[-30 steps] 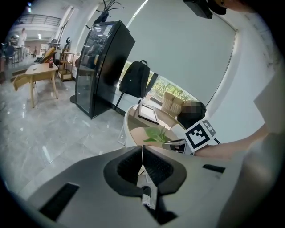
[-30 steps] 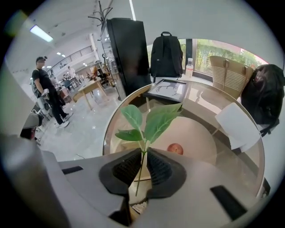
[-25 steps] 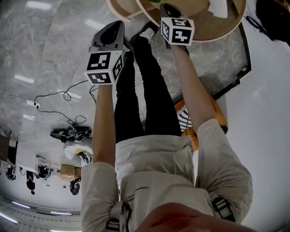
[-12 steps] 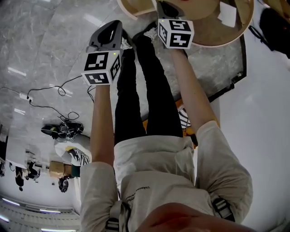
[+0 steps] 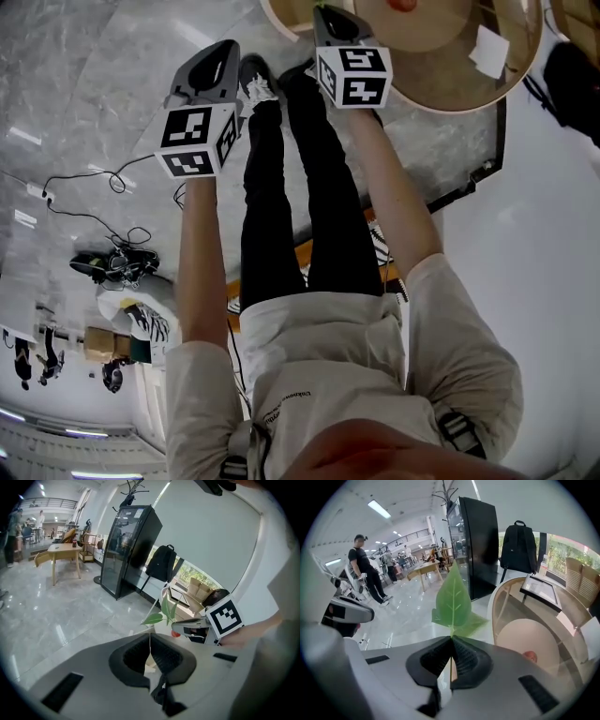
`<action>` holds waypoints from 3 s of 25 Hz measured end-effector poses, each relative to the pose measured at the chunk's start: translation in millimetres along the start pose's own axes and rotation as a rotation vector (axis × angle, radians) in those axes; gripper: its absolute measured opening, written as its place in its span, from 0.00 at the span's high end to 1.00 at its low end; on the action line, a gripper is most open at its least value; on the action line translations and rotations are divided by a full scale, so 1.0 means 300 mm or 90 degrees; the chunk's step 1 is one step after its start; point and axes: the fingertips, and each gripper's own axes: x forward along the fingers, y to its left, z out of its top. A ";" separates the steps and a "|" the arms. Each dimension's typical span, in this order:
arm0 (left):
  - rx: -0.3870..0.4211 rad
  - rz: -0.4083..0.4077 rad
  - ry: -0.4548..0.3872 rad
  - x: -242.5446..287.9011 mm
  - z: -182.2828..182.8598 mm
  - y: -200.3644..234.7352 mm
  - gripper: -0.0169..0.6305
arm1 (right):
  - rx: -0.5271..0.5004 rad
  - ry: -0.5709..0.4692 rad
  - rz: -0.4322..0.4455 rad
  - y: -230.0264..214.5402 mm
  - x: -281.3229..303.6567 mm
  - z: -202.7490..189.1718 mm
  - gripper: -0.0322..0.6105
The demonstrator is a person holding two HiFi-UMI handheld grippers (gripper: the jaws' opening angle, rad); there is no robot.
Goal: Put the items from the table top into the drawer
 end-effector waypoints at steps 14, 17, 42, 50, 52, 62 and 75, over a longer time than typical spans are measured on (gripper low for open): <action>-0.035 -0.008 0.030 0.148 -0.221 0.014 0.94 | -0.012 0.098 -0.002 -0.001 0.202 -0.389 0.89; -0.024 -0.006 0.034 0.191 -0.249 0.006 0.94 | 0.005 0.097 -0.015 -0.034 0.251 -0.437 0.89; -0.024 -0.011 0.042 0.296 -0.378 0.003 0.94 | 0.098 0.031 -0.105 -0.203 0.422 -0.535 0.77; -0.002 -0.025 0.049 0.234 -0.275 -0.099 0.94 | 0.101 0.040 -0.081 -0.123 0.203 -0.510 0.77; -0.001 -0.028 0.051 0.195 -0.235 -0.126 0.94 | 0.101 0.043 -0.076 -0.095 0.123 -0.484 0.77; 0.035 -0.042 0.050 -0.048 0.031 -0.315 0.94 | 0.129 0.025 -0.084 -0.044 -0.337 -0.236 0.77; 0.090 -0.078 0.025 -0.659 0.310 -0.614 0.94 | 0.105 -0.073 -0.063 0.144 -1.127 0.139 0.77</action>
